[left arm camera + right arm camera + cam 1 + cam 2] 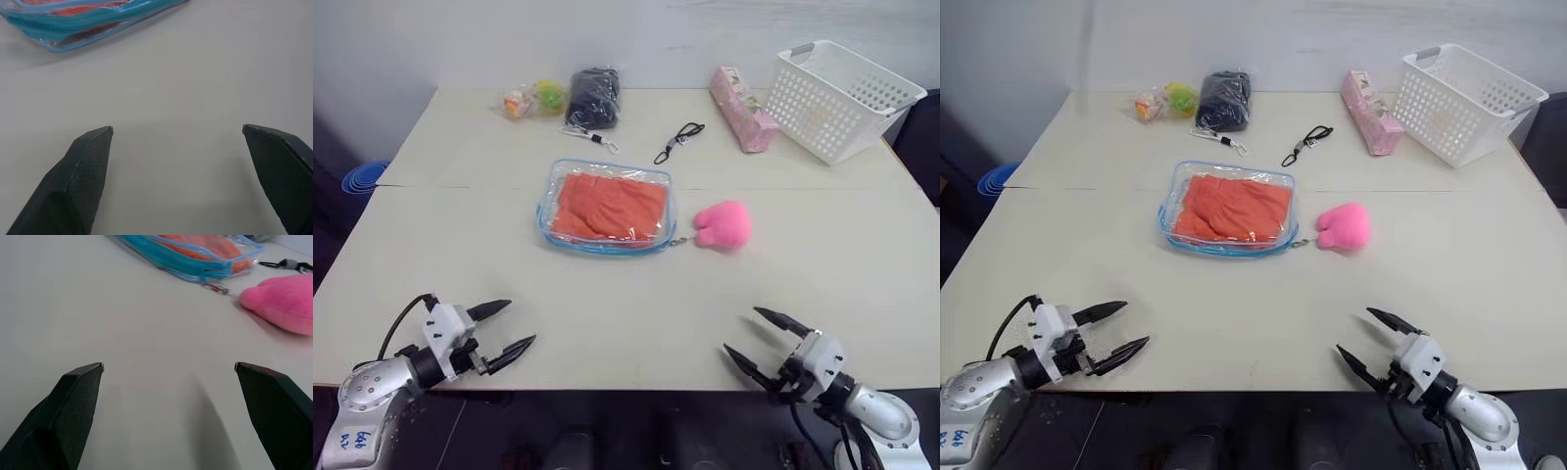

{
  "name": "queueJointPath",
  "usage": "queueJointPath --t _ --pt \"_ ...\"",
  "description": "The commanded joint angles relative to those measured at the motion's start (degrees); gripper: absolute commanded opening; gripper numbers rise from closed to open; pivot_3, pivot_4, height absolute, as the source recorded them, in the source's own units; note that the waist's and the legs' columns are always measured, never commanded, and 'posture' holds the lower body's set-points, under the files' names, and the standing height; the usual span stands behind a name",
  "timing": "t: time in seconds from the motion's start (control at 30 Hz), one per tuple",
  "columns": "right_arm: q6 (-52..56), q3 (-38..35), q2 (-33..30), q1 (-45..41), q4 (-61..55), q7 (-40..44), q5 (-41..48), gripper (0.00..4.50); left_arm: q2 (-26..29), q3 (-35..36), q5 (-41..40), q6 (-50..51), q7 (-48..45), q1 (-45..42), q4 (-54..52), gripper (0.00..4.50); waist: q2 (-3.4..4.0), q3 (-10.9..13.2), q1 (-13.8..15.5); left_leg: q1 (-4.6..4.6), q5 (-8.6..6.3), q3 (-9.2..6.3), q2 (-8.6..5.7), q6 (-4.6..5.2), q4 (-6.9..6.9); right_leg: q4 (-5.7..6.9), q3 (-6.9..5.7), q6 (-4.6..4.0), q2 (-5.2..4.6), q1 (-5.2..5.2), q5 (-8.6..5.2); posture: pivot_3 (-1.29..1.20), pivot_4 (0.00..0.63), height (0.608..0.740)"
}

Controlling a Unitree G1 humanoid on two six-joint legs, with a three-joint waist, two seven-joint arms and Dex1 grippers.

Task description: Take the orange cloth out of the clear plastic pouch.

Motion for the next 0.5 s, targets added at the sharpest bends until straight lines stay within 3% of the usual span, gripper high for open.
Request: queueJointPath --t 0.03,0.23,0.37,0.5 --pt "-0.1 -0.8 -1.2 1.1 -2.2 2.0 2.4 4.50 1.1 1.9 -1.0 -0.2 -1.0 0.4 -0.9 4.46 0.00 0.0 0.0 0.00 0.00 0.00 0.00 0.00 0.00 0.00 0.00 0.00 0.00 0.01 0.00 0.00 0.150 0.740" --pt "5.6 -0.7 -1.1 1.2 -8.5 2.9 8.4 4.50 3.2 2.7 3.3 -4.4 0.3 -5.1 5.7 4.46 -0.02 0.0 0.1 0.00 0.01 -0.02 0.00 -0.01 0.02 0.01 -0.01 0.00 -0.01 0.01 0.00 0.00 0.150 0.740" --pt "7.3 -0.3 0.3 1.2 -16.6 -0.5 7.7 4.50 6.3 3.5 3.5 -5.6 -1.0 -10.1 12.7 4.46 -0.01 0.0 -0.1 0.01 0.03 -0.04 0.01 -0.05 -0.03 0.05 -0.03 -0.01 0.02 -0.04 0.00 0.00 0.150 0.740" --pt "1.4 -0.1 3.7 -1.6 -19.5 -3.6 3.6 4.50 6.2 -2.4 7.6 -11.8 -4.0 -24.9 26.3 4.46 -0.08 0.0 0.4 -0.01 0.02 -0.03 -0.02 -0.06 -0.01 0.04 -0.06 0.01 0.01 -0.06 0.00 0.00 0.150 0.740"
